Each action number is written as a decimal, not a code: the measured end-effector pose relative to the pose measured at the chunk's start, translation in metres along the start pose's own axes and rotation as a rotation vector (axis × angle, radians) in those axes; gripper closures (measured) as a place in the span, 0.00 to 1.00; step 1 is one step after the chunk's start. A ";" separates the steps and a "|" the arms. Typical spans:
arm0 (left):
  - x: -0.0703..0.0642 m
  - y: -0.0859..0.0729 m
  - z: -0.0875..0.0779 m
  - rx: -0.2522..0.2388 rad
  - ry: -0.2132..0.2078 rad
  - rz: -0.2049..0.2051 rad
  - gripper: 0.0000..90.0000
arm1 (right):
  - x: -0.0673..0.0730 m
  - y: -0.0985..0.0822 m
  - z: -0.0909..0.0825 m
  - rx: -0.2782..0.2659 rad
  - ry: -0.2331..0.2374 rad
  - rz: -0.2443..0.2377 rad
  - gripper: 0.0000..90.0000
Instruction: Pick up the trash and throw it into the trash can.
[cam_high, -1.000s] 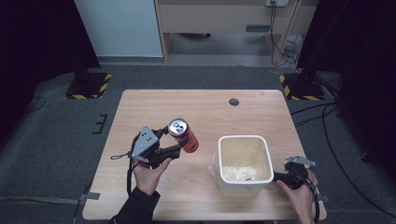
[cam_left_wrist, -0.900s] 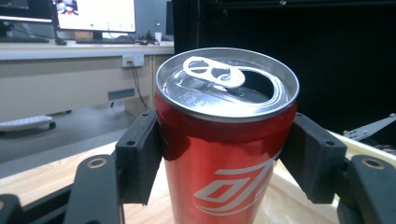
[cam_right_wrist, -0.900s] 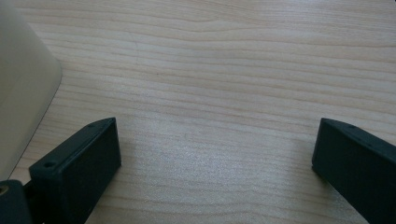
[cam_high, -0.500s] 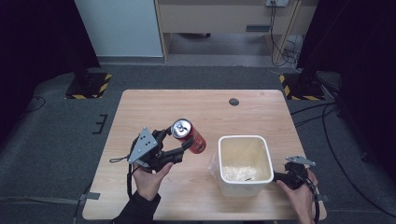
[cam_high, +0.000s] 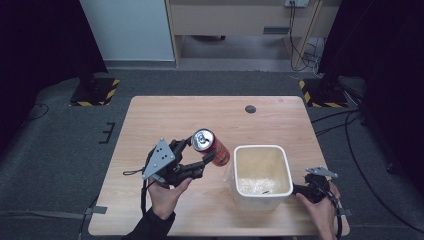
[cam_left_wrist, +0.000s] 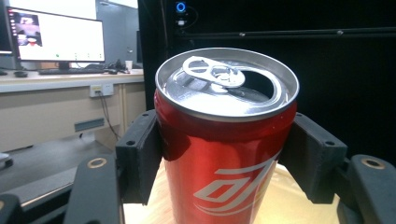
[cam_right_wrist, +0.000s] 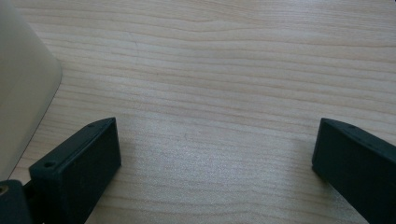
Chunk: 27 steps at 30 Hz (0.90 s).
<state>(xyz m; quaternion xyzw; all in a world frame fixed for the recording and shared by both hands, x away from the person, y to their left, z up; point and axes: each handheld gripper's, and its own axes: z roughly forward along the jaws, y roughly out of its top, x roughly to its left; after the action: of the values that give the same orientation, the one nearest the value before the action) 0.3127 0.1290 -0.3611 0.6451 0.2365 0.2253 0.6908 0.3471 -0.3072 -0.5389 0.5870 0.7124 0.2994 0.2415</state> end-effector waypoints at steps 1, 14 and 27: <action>-0.001 0.000 0.001 -0.004 -0.004 0.000 0.37 | 0.000 0.000 0.000 0.000 0.000 0.000 0.02; -0.024 0.003 0.032 -0.005 -0.076 0.014 0.37 | 0.000 0.000 0.000 -0.001 0.000 -0.002 0.02; -0.034 -0.010 0.054 0.038 -0.115 0.015 0.37 | 0.000 0.000 0.000 0.000 0.000 0.000 0.02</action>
<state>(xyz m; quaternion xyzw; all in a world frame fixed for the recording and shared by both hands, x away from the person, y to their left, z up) 0.3189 0.0650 -0.3671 0.6716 0.1960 0.1886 0.6892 0.3471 -0.3072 -0.5389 0.5868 0.7125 0.2994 0.2415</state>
